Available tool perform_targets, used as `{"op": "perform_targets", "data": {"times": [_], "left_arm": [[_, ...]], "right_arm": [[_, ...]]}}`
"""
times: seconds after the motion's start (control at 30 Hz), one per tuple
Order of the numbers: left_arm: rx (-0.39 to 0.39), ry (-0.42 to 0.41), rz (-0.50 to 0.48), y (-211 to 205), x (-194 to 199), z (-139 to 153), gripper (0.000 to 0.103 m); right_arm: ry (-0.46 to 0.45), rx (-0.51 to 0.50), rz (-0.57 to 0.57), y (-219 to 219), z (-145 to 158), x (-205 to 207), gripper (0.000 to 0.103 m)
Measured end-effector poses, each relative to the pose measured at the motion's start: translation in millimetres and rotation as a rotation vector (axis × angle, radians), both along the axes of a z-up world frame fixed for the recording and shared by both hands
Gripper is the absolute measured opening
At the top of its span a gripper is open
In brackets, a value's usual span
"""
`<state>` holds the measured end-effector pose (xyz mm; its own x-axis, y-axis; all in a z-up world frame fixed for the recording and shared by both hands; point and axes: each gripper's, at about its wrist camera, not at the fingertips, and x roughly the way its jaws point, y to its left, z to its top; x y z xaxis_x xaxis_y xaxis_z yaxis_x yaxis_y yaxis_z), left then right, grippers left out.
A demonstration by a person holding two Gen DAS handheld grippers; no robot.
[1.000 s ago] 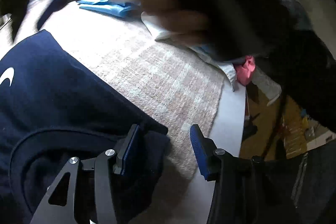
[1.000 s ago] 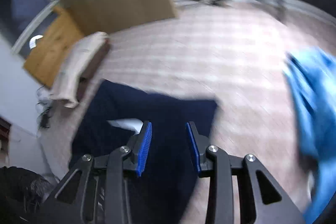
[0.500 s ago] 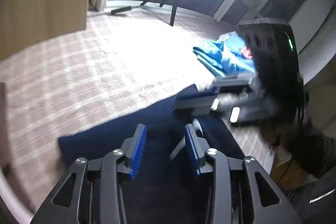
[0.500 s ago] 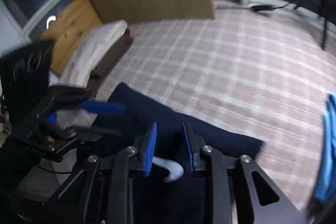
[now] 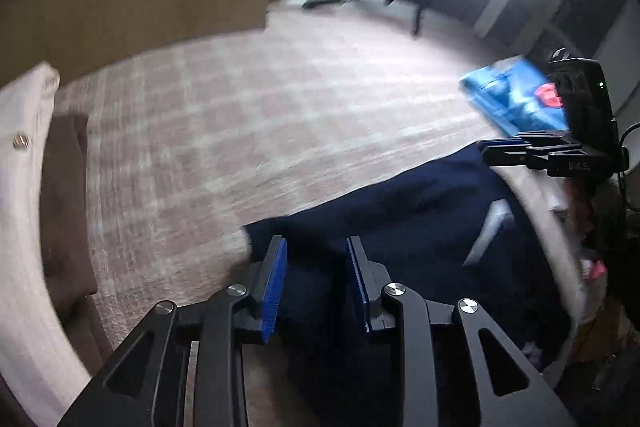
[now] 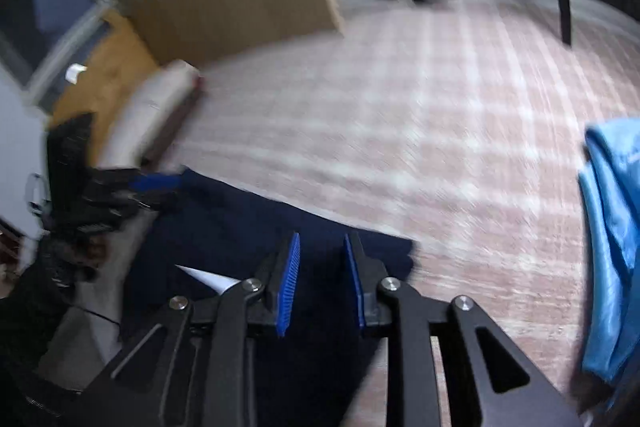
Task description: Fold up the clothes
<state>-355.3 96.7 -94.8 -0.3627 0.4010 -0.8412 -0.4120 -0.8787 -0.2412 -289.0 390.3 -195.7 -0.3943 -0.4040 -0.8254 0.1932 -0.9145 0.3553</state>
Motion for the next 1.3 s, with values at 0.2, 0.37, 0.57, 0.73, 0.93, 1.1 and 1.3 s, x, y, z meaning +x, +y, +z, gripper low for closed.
{"op": "perform_targets", "data": {"times": [0.2,0.37,0.57,0.73,0.93,1.1,1.3], "left_arm": [[-0.010,0.039,0.103,-32,22,40,0.033],[0.087,-0.001,0.158,-56,86,63,0.046],[0.134,-0.146,0.210,-52,120,27,0.052],[0.161,-0.180,0.247,-53,121,12,0.052],[0.201,-0.141,0.264,-53,126,31,0.053],[0.143,-0.041,0.267,-45,139,54,0.059],[0.152,-0.077,0.279,-42,135,42,0.071]], "right_arm": [[0.038,0.007,-0.116,29,40,36,0.034],[0.058,-0.003,-0.172,25,58,110,0.054],[0.011,-0.025,-0.261,7,25,142,0.054],[-0.017,-0.040,-0.294,10,13,152,0.054],[0.091,0.025,-0.409,16,56,171,0.055],[0.196,0.180,-0.441,-2,83,187,0.075],[0.165,0.307,-0.413,-26,62,180,0.075]]}}
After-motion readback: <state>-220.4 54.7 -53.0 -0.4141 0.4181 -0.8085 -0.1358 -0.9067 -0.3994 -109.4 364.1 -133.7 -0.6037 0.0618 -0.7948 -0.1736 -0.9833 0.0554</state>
